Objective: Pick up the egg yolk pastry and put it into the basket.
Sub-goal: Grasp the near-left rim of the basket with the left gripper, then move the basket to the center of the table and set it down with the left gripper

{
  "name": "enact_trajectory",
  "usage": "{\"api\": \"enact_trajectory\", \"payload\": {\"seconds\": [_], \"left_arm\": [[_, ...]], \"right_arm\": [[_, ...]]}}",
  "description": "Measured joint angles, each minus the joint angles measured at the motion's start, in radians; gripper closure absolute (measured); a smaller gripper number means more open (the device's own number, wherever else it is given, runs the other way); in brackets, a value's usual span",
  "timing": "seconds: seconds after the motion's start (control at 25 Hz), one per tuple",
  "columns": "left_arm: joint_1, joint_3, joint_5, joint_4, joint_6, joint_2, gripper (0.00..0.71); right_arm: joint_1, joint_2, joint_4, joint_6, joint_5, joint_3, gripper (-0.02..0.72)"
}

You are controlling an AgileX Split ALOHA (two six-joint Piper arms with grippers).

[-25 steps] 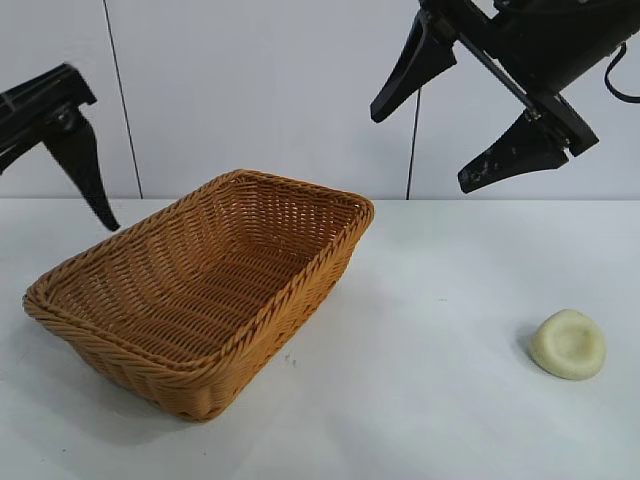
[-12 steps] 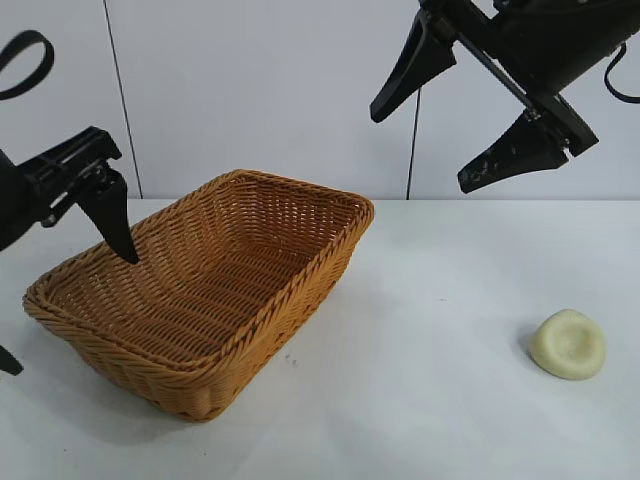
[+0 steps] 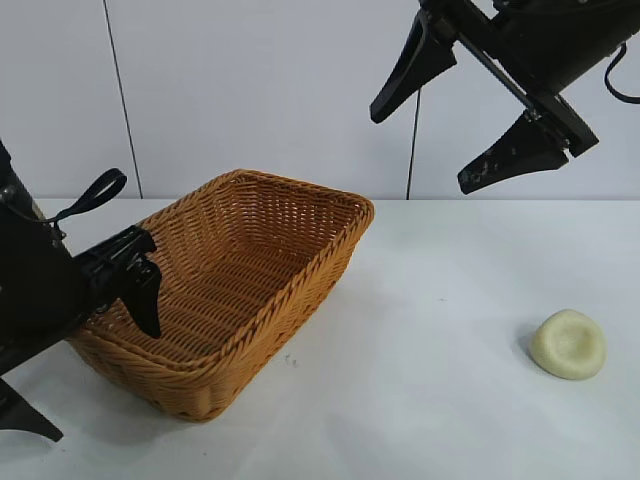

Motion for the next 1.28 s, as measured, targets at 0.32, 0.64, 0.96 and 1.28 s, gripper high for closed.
{"api": "enact_trajectory", "payload": {"seconds": [0.32, 0.64, 0.96, 1.28], "left_arm": [[0.015, -0.076, 0.086, -0.005, 0.042, 0.002, 0.625], [0.170, -0.312, 0.317, -0.178, 0.566, 0.021, 0.626], [0.214, -0.519, 0.549, -0.200, 0.984, 0.152, 0.626], [0.151, -0.600, 0.614, -0.203, 1.117, 0.224, 0.626]], "right_arm": [[0.000, 0.000, 0.000, 0.000, 0.003, 0.000, 0.008], [0.000, 0.000, 0.000, 0.000, 0.006, 0.000, 0.008], [0.000, 0.000, 0.000, 0.000, 0.008, 0.000, 0.008], [0.000, 0.000, -0.001, 0.000, 0.011, 0.000, 0.008]]}}
